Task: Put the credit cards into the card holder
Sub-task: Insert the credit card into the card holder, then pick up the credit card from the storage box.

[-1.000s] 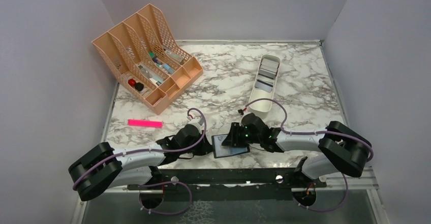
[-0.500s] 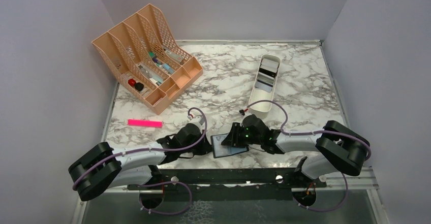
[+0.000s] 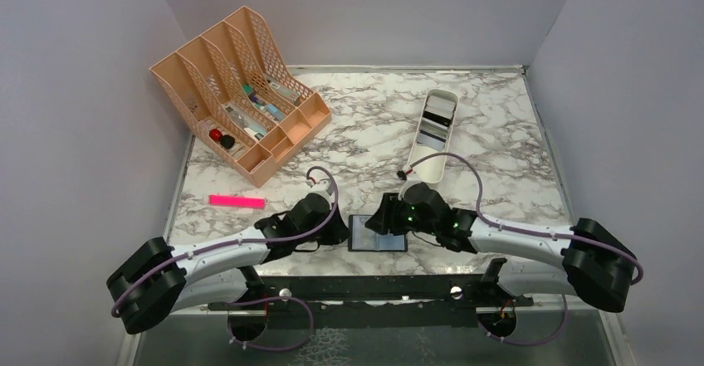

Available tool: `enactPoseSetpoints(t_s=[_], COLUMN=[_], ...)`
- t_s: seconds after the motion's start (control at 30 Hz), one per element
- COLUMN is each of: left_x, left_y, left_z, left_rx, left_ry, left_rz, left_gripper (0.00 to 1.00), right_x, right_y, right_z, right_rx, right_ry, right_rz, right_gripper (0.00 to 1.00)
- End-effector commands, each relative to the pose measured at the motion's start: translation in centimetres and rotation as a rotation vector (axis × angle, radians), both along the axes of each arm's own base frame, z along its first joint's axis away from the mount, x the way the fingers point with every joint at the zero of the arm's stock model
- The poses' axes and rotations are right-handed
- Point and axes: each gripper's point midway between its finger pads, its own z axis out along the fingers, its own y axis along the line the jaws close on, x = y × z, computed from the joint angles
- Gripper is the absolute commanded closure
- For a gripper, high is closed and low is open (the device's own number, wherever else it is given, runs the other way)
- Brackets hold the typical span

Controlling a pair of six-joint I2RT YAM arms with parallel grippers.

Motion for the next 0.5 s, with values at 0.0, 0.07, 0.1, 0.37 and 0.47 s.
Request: enactPoseSetpoints(t_s=[0.0, 0.07, 0.1, 0.37, 0.47], left_x=[1.7, 1.9, 2.0, 2.7, 2.8], left_y=[-0.1, 0.0, 0.1, 1.0, 1.8], left_z=[2.9, 3.8, 4.1, 6.6, 6.9], left_rx=[-0.006, -0.009, -0.007, 0.05, 0.09], left_ry=[-0.086, -0.109, -0.119, -0.237, -0.259], left_rz=[0.027, 0.027, 0.025, -0.017, -0.02], left_gripper=[0.71, 0.69, 0.67, 0.47, 0.41], right_x=[3.5, 4.8, 5.4, 11.9, 14.6], right_y=[-1.4, -2.0, -2.2, -5.4, -7.1], right_z=[4.2, 5.6, 6.3, 9.1, 9.0], right_rx=[-0.146, -0.217, -0.248, -0.396, -0.428], right_ry=[-0.256, -0.319, -0.355, -0.512, -0.521], right_rz=[-0.014, -0.025, -0.017, 0.003, 0.016], right_gripper=[0.45, 0.44, 0.43, 0.44, 0.44])
